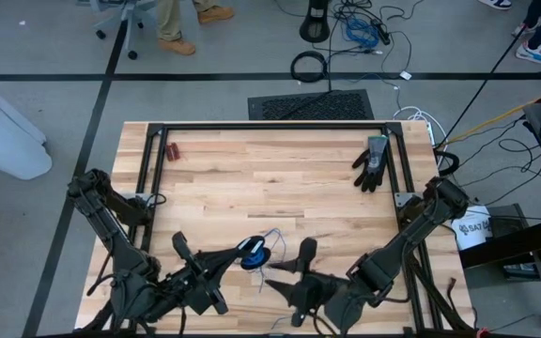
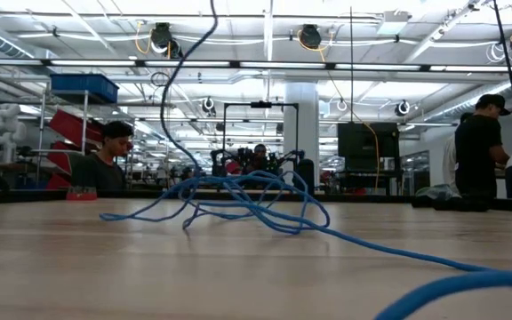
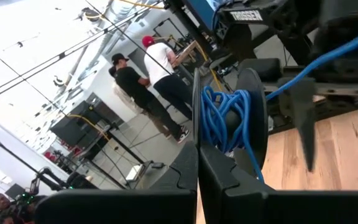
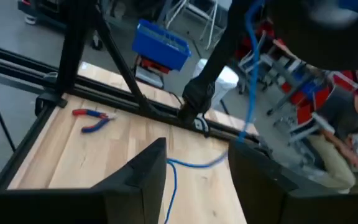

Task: Coil cords
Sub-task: Uncoil the blue wire from the spool

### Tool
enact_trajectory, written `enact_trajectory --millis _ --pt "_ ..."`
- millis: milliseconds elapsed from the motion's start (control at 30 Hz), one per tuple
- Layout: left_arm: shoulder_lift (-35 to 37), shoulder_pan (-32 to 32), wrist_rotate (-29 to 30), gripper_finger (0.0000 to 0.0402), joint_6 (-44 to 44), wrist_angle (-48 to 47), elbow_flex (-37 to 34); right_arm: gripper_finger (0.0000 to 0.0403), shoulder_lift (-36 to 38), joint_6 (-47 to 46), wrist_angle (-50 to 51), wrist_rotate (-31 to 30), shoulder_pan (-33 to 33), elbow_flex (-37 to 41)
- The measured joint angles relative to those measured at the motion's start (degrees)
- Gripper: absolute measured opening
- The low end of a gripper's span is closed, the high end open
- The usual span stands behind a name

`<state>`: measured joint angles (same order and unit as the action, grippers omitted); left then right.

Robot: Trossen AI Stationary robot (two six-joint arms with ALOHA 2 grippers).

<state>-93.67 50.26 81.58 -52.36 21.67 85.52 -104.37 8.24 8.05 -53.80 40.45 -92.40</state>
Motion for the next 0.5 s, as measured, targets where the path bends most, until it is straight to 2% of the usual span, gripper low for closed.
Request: enact_trajectory --millis 233,500 --pt "0.0 0.0 -0.02 0.0 0.06 0.07 0.0 0.0149 -2.61 0.1 -1.33 -4.46 -3.07 0.0" --pt "0.0 0.0 -0.04 0.0 0.08 0.06 0.0 0.0147 -4.17 2.58 -4.33 -4.66 -4.91 0.0"
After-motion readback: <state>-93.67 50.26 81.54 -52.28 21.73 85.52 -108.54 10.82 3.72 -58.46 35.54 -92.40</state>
